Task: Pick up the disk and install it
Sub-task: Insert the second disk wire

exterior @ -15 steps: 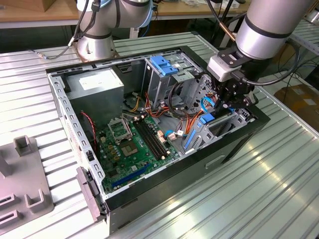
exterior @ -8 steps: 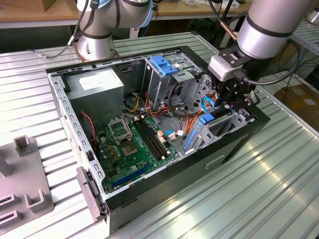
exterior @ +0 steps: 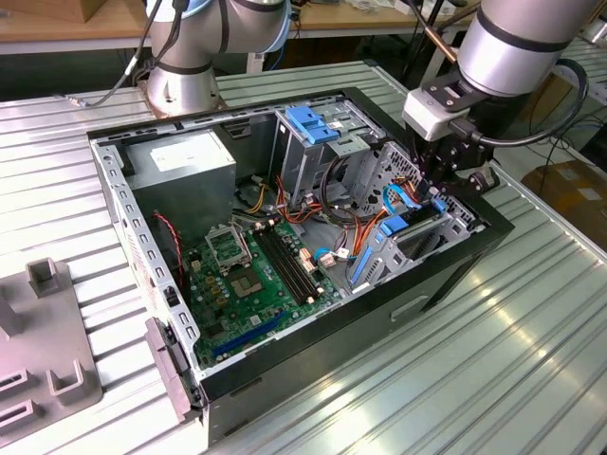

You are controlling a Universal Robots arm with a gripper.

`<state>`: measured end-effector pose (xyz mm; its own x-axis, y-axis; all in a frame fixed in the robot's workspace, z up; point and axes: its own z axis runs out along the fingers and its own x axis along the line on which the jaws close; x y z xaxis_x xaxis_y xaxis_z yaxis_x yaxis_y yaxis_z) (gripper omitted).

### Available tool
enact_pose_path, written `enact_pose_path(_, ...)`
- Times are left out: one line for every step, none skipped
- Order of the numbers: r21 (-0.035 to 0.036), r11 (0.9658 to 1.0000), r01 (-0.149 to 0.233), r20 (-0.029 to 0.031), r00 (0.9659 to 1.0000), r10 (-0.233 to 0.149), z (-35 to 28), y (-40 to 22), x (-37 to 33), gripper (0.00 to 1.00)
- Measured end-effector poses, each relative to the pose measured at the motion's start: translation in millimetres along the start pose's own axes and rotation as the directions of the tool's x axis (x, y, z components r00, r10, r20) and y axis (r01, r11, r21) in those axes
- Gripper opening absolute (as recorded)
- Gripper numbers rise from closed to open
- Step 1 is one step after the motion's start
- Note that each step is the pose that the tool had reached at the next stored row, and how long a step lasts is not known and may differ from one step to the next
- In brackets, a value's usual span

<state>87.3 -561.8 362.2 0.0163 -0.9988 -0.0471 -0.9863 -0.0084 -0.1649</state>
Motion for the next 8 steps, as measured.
enact_pose_path(0.0,1.0,0.0,0.0,1.0,0.0,0.0,0.0,-0.1,0.1)
enact_pose_path(0.0,1.0,0.0,0.0,1.0,0.0,0.0,0.0,-0.2,0.1)
enact_pose_path(0.0,1.0,0.0,-0.0001,1.0,0.0,0.0,0.0,-0.3,0.1)
enact_pose_path(0.0,1.0,0.0,-0.0001,1.0,0.0,0.0,0.0,-0.4,0.1)
enact_pose_path(0.0,1.0,0.0,-0.0001,1.0,0.0,0.0,0.0,-0.5,0.1)
enact_pose_path(0.0,1.0,0.0,-0.0001,1.0,0.0,0.0,0.0,-0.5,0.1)
enact_pose_path(0.0,1.0,0.0,-0.0001,1.0,0.0,0.0,0.0,-0.5,0.1)
enact_pose_path(0.0,1.0,0.0,-0.0001,1.0,0.0,0.0,0.0,-0.7,0.1)
